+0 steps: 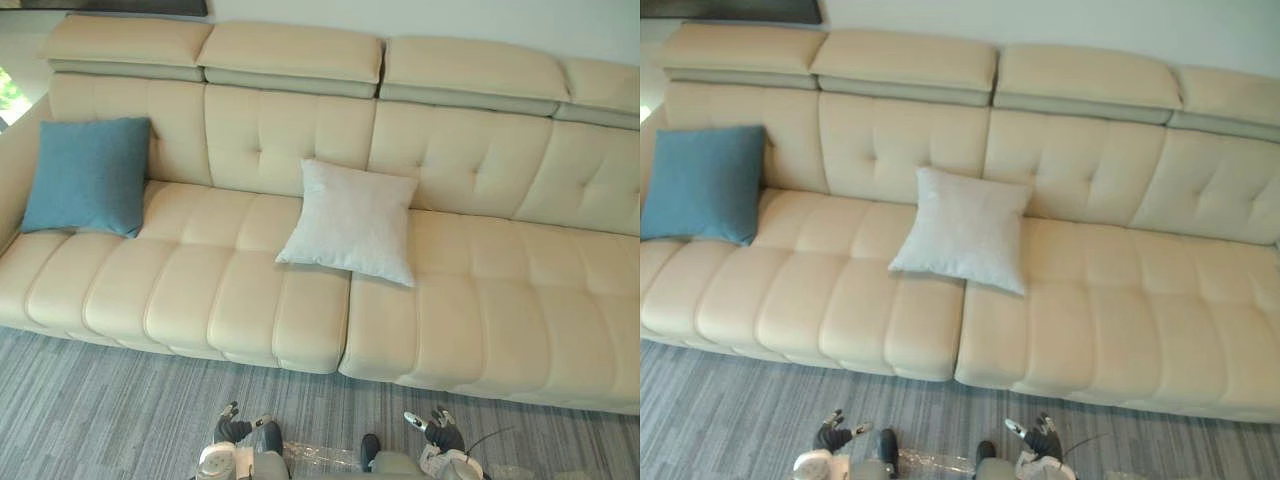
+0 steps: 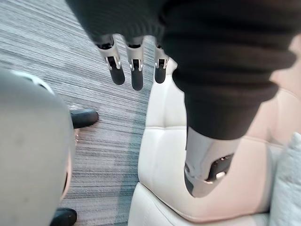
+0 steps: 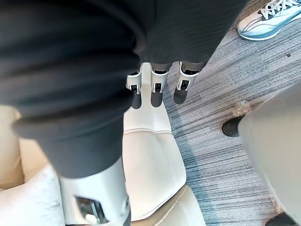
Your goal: Pick up cushions and gather them together orderly.
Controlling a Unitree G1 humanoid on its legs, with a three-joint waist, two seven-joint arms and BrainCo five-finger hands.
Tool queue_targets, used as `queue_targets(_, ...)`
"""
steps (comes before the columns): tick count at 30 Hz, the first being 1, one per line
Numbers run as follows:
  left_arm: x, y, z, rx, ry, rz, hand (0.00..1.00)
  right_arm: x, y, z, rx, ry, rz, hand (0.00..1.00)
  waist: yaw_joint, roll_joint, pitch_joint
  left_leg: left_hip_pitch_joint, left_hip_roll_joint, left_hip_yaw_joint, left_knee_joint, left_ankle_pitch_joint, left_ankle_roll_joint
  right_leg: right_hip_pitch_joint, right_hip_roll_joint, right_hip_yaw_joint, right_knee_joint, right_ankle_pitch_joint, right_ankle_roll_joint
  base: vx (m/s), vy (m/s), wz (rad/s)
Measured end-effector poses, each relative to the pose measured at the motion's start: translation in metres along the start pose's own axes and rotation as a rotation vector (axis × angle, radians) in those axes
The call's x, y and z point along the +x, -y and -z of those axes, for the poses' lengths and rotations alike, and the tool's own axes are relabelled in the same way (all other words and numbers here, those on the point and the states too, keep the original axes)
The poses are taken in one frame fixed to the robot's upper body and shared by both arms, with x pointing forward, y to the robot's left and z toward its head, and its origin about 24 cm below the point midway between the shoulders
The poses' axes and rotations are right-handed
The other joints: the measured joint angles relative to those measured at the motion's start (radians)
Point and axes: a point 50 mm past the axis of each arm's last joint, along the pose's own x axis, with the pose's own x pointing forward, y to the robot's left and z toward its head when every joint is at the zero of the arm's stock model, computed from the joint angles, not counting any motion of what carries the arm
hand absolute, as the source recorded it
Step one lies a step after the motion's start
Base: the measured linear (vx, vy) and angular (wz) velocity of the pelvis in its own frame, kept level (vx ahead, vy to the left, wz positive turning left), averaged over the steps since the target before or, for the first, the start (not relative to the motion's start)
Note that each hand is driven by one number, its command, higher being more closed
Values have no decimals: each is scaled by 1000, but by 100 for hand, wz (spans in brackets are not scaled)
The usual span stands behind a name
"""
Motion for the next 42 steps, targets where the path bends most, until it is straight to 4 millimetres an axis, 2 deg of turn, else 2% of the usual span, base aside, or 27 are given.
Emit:
queue_targets(1, 1, 0, -3, -7, 6, -1, 0, -1, 0, 3, -6, -10, -1, 0, 0, -11, -1, 3, -7, -9, 19, 2, 4, -20, -33, -33, 300, -99, 22, -202, -37, 7)
queue_targets(3, 1, -1, -5, -23, 17, -6, 0, -2, -1, 6, -38, -18, -10, 0, 6, -32, -11, -18, -18, -18, 44, 8, 12, 15, -57, -23, 447, -114, 46, -142, -59, 21)
queue_targets(4, 1, -3, -7, -22, 24, -10, 0, -3, -2, 7, -48, -23, -17, 0, 9, -43, -16, -32, -24, -20, 59, 13, 12, 31, -66, -8, 468, -103, 58, -147, -113, 16)
queue_targets(5, 2, -4, -10, -24, 34, -14, 0, -3, -5, 8, -51, -28, -26, 0, 13, -69, -29, -66, -31, -27, 93, 27, -1, 37, -65, 20, 440, -122, 92, -180, -108, 9)
queue_targets(6, 3, 3, -14, -52, 44, -2, 0, 1, -7, 0, -55, -9, -31, 0, 23, -36, -27, -98, -24, -58, 102, 34, -8, 19, -17, 46, 415, -132, 96, -179, -74, 8)
queue_targets(7, 2, 9, -12, -63, 38, 9, 0, 2, -6, -2, -58, -3, -28, 0, 24, -22, -32, -111, -23, -83, 93, 44, -1, 30, 8, 67, 377, -148, 91, -184, -18, 6)
queue_targets(8, 0, 16, -10, -77, 35, 23, 0, 2, -3, -4, -63, 1, -20, 0, 27, -7, -41, -125, -12, -90, 80, 78, -15, 55, 34, 100, 319, -200, 71, -199, -81, 16)
queue_targets(9, 0, 18, -12, -67, 37, 36, 0, 3, -6, -5, -58, 7, -21, 0, 32, -10, -43, -153, -24, -85, 67, 109, -22, 75, 40, 126, 235, -263, 21, -259, -152, 12)
queue_targets(10, 0, 21, -13, -64, 41, 46, 0, 3, -7, -7, -55, 11, -20, 0, 32, -7, -39, -163, -20, -85, 62, 122, -26, 86, 46, 120, 192, -278, 12, -289, -182, -1)
queue_targets(11, 0, 25, -14, -69, 43, 56, 0, 5, -11, -10, -54, 20, -28, 0, 38, 12, -35, -182, -3, -89, 53, 148, -33, 104, 67, 102, 111, -283, 9, -259, -130, -13)
queue_targets(12, 0, 26, -14, -70, 43, 60, 0, 5, -14, -12, -51, 26, -33, 0, 39, 25, -31, -190, 11, -95, 35, 173, -40, 123, 84, 87, 61, -282, 6, -285, -93, 2)
queue_targets(13, 0, 29, -13, -62, 38, 70, 0, 6, -13, -12, -49, 25, -26, 0, 33, 38, -23, -181, 24, -102, -29, 235, -57, 129, 94, 54, 6, -250, -48, -304, -46, 15)
queue_targets(14, 0, 31, -16, -59, 46, 78, 0, 5, -12, -10, -46, 20, -19, 0, 32, 31, -19, -181, 26, -101, -28, 225, -59, 128, 92, 34, -11, -241, -65, -308, -24, 22)
queue_targets(15, 1, 32, -19, -62, 51, 81, 0, 5, -11, -9, -37, 17, -10, 0, 30, 31, -17, -191, 26, -99, 43, 162, -55, 127, 81, 7, -23, -230, -85, -295, 14, 9)
queue_targets(16, 1, 32, -21, -62, 60, 81, 0, 5, -9, -9, -28, 18, 4, 0, 30, 19, -11, -196, 16, -100, 138, 97, -38, 124, 60, -8, -19, -226, -89, -216, 18, 5)
queue_targets(17, 2, 31, -21, -61, 61, 79, 0, 4, -5, -7, -27, 13, 14, 0, 24, 10, -7, -194, 8, -105, 249, 24, -18, 125, 41, -11, -19, -219, -83, -288, 88, 4)
queue_targets(18, 1, 31, -19, -61, 54, 78, 0, 2, 0, -5, -32, 6, 26, 0, 6, 7, -7, -180, 11, -119, 369, -69, -17, 123, 25, -11, -24, -204, -70, -212, 113, 6)
queue_targets(21, -1, 37, -11, -63, 21, 92, 0, -2, 10, 7, -23, -32, 57, 0, -1, 23, -19, -126, 28, -165, 425, -200, -55, 93, 14, -4, -39, -174, -35, -148, 254, 5)
queue_targets(22, -1, 35, -7, -42, -1, 91, 0, -1, 13, 10, -7, -60, 73, 0, -7, 16, -23, -80, -2, -163, 294, -217, -86, 84, 8, 25, -67, -151, -2, -66, 294, 0)
queue_targets(23, -1, 34, -6, -31, -3, 92, 0, -1, 13, 12, -3, -69, 73, 0, -9, 6, -28, -76, -13, -160, 271, -209, -86, 81, 3, 34, -80, -142, 0, -62, 273, -5)
queue_targets(25, 1, 18, -4, 27, -12, 70, 0, -6, 9, 26, 5, -121, 52, 0, -14, -33, -56, -50, -71, -142, 185, -167, -56, 97, -34, 64, -171, -79, 16, -47, 188, -9)
queue_targets(27, 1, 11, 2, 57, -32, 62, 0, -8, 10, 31, 5, -139, 54, 0, -19, -41, -63, -41, -98, -138, 167, -157, -41, 109, -56, 69, -202, -57, 26, -32, 189, 3)
queue_targets(30, 2, 2, 4, 92, -45, 46, 0, -8, 10, 33, 2, -151, 51, 0, -38, -43, -66, -32, -125, -134, 133, -138, -24, 117, -75, 74, -233, -36, 27, -31, 93, 4)
queue_targets(33, 0, -5, 11, 106, -69, 30, 0, -8, 10, 34, 1, -155, 50, 0, -39, -48, -70, 1, -135, -115, 83, -117, -23, 125, -77, 93, -258, -28, 25, -6, 12, -16)
queue_targets(39, -2, -6, 19, 126, -99, 36, 0, -8, 18, 37, -7, -175, 67, 0, -45, -31, -86, 35, -132, -131, 46, -101, -30, 149, -63, 91, -281, -22, 28, 58, -44, -4)
queue_targets(42, -3, -7, 22, 126, -111, 41, 0, -9, 19, 38, -8, -183, 68, 0, -45, -32, -91, 75, -133, -140, 18, -101, -30, 186, -60, 91, -303, -22, 24, 88, -31, -3)
